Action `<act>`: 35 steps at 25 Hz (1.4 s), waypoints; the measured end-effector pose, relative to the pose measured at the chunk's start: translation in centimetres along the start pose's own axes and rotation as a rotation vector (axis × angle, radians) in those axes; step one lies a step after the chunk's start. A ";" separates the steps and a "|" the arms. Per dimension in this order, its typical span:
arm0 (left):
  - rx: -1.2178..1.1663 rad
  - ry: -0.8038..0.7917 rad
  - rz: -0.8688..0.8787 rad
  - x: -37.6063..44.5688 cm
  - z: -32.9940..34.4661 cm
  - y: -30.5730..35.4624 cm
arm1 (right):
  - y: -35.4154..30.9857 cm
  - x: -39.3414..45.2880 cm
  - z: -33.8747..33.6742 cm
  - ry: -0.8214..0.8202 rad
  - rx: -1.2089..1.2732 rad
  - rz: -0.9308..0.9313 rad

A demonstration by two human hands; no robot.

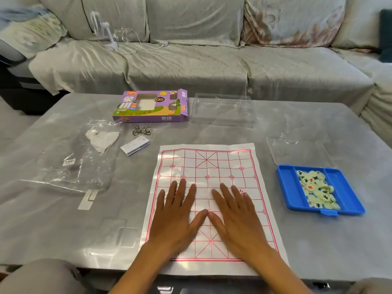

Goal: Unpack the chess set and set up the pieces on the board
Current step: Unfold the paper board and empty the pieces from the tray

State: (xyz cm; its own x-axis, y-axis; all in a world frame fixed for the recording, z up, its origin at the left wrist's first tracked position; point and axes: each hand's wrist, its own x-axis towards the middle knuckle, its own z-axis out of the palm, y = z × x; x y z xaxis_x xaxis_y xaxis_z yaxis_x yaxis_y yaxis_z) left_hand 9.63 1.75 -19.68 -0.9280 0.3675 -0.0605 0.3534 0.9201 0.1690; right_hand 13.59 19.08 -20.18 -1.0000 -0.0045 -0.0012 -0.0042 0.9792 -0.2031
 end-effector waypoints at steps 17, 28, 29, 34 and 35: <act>-0.030 0.021 -0.001 3.4 -0.3 -0.6 | 5.8 16.2 -2.0 -0.057 -0.097 0.158; -0.078 -0.025 0.068 3.1 -0.9 -1.8 | 5.5 -0.2 -0.9 -0.030 -0.087 0.104; -0.068 -0.028 0.082 2.5 -1.0 -2.5 | 5.9 -0.2 -1.3 -0.031 -0.086 0.101; 0.017 -0.028 0.105 -0.8 -1.1 -4.9 | 5.1 -0.4 -2.3 -0.107 -0.038 0.068; 0.026 -0.023 0.101 -1.0 -1.2 -4.7 | 5.4 -0.3 -3.7 -0.137 0.029 0.061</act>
State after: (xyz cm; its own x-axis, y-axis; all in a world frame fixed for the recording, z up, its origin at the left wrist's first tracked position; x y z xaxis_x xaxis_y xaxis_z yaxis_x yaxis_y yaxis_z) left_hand 8.74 -3.13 -19.27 -0.8845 0.4617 -0.0673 0.4486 0.8812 0.1495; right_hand 13.91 25.10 -17.69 -0.9887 0.0251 -0.1480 0.0586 0.9722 -0.2267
